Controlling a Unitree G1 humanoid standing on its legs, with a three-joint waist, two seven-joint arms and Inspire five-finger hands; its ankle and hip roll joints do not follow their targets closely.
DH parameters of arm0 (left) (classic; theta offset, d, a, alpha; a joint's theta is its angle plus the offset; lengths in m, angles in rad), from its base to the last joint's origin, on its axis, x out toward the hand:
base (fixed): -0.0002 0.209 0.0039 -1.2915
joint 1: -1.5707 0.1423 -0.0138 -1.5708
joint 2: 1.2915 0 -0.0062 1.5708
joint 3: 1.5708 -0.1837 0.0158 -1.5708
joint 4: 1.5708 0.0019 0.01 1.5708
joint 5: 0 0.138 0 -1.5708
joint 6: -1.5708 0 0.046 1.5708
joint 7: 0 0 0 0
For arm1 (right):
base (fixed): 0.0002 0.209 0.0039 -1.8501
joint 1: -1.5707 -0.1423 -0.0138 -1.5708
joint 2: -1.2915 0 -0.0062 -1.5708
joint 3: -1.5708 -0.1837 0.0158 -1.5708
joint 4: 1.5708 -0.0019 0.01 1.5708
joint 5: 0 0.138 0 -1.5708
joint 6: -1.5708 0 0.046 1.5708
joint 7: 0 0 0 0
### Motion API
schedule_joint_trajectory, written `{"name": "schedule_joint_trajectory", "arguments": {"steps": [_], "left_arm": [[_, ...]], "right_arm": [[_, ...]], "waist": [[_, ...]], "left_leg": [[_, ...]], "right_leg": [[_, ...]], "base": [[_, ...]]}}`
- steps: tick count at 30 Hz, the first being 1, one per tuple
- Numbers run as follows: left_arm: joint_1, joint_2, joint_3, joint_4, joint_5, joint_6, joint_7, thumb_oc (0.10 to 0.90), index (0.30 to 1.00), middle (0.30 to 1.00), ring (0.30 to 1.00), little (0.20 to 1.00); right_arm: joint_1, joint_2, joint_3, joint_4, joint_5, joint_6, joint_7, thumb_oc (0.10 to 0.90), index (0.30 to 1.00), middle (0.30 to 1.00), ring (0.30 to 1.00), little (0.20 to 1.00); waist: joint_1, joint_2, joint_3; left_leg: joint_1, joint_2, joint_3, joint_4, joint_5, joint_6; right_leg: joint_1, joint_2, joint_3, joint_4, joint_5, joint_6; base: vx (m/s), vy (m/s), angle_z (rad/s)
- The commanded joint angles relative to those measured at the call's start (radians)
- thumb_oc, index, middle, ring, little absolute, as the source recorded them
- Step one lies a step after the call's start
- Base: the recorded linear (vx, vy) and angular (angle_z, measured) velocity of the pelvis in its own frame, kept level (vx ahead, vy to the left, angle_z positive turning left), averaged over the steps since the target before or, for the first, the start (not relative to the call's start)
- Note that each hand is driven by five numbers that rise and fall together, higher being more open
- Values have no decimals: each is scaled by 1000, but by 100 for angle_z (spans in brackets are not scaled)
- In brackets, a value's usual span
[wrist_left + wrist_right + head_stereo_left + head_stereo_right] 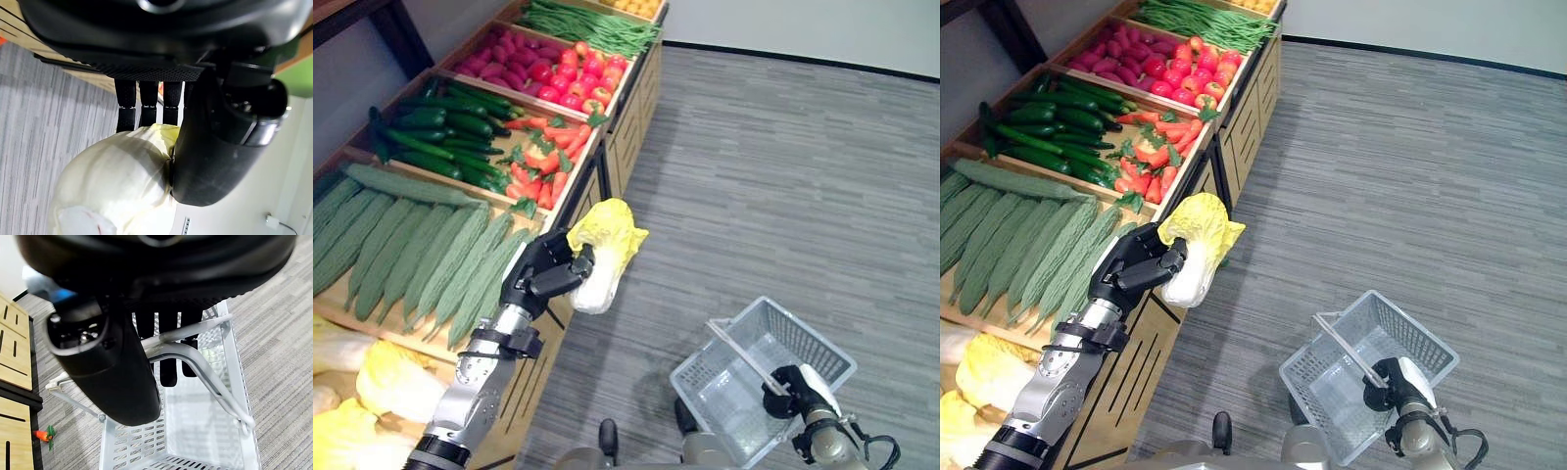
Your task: Get the vegetables into the basket
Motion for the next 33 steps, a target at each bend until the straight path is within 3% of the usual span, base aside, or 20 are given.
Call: {"name": "schedule_joint_trajectory", "arguments": {"steps": [1, 3, 4, 5, 7, 9, 14, 15, 17, 23, 25, 27, 28, 33], "left_arm": [[-62, 12, 40, -117, -14, -110, -29, 400, 300, 300, 300, 300], [-64, 21, 43, -109, 0, -106, -17, 400, 300, 300, 300, 300], [-67, 23, 48, -107, 1, -103, -16, 400, 300, 300, 300, 300], [-69, 22, 48, -98, -2, -100, -22, 400, 300, 300, 300, 300], [-80, 25, 37, -97, -9, -94, -28, 400, 300, 300, 300, 300], [-81, 25, 33, -97, -9, -92, -28, 400, 300, 300, 300, 300], [-60, 17, 40, -94, -10, -87, -25, 400, 300, 300, 300, 300], [-52, 4, 29, -91, -16, -82, -33, 400, 300, 300, 300, 300], [-60, 4, 11, -89, -14, -79, -39, 400, 300, 300, 300, 300], [-121, 48, -83, -62, 89, -72, -45, 400, 300, 300, 300, 300], [-194, 122, -172, -52, 196, -76, -60, 400, 300, 300, 300, 300], [-209, 132, -183, -53, 208, -82, -55, 400, 300, 300, 300, 300], [-258, 157, -239, -42, 254, -85, -69, 400, 300, 300, 300, 300], [-339, 167, -339, -3, 330, -88, -69, 400, 300, 300, 300, 300]], "right_arm": [[-108, -77, -32, -60, 2, -59, -47, 400, 300, 300, 300, 300], [-129, -67, -25, -79, 3, -58, -50, 400, 300, 300, 300, 300], [-134, -66, -22, -87, 0, -57, -50, 400, 300, 300, 300, 300], [-136, -66, -16, -86, -3, -58, -50, 400, 300, 300, 300, 300], [-135, -72, -12, -115, -17, -59, -48, 400, 300, 300, 300, 300], [-129, -73, -16, -125, -20, -59, -48, 400, 300, 300, 300, 300], [-134, -87, -19, -165, -21, -62, -52, 400, 300, 300, 300, 300], [-146, -109, -15, -176, -19, -65, -48, 400, 300, 300, 300, 300], [-158, -132, -15, -193, -17, -67, -50, 400, 300, 300, 300, 300], [-256, -202, 4, -229, 19, -72, -62, 400, 300, 300, 300, 300], [-317, -234, 23, -248, 54, -86, -63, 400, 300, 300, 300, 300], [-322, -236, 27, -267, 59, -91, -59, 400, 300, 300, 300, 300], [-349, -238, 37, -312, 116, -115, -46, 400, 300, 300, 300, 300], [-402, -203, 67, -319, 192, -132, -31, 400, 300, 300, 300, 300]], "waist": [[28, -23, -43], [60, -14, -25], [69, -10, -26], [65, -11, -28], [68, -14, -37], [71, -17, -44], [86, -29, -84], [83, -22, -95], [76, -13, -95], [64, 11, -97], [57, 18, -104], [56, 19, -104], [48, 21, -111], [40, 22, -127]], "left_leg": [[-19, 39, 34, 13, -37, -25], [-21, 61, 74, 19, -38, -25], [-31, 70, 86, 28, -33, -26], [-30, 74, 89, 32, -33, -29], [-38, 82, 88, 46, -28, -27], [-36, 81, 88, 43, -28, -29], [-28, 90, 117, 15, -12, -52], [-25, 108, 117, 5, 2, -70], [-23, 123, 110, 1, 11, -82], [-30, 160, 116, 1, 28, -110], [-23, 170, 120, 1, 29, -117], [-20, 172, 121, 1, 28, -118], [-15, 175, 126, 1, 24, -119], [1, 176, 137, 1, 13, -119]], "right_leg": [[-110, -6, -23, 103, -13, 97], [-125, -57, -204, 176, -29, 73], [-120, -79, -266, 205, -40, 62], [-107, -85, -276, 216, -44, 59], [-81, -82, -241, 274, -68, 55], [-60, -82, -235, 251, -78, 57], [1, -79, -266, 97, -85, 61], [33, -58, -278, 30, -75, 56], [50, -44, -285, 9, -75, 49], [53, -18, -288, -2, -89, 43], [61, -12, -286, -2, -90, 40], [63, -10, -285, -2, -90, 40], [65, -7, -282, -2, -92, 40], [72, -7, -272, -2, -90, 42]], "base": [[-137, 62, -25], [-139, 24, -89], [-114, 37, -133], [-79, 16, -88], [-44, -32, -24], [1, -40, -5], [30, -142, -13], [36, -352, -30], [7, -253, -1], [-21, -91, -4], [19, -67, -3], [10, -21, 0], [0, 0, 0], [13, 1, -1]]}}
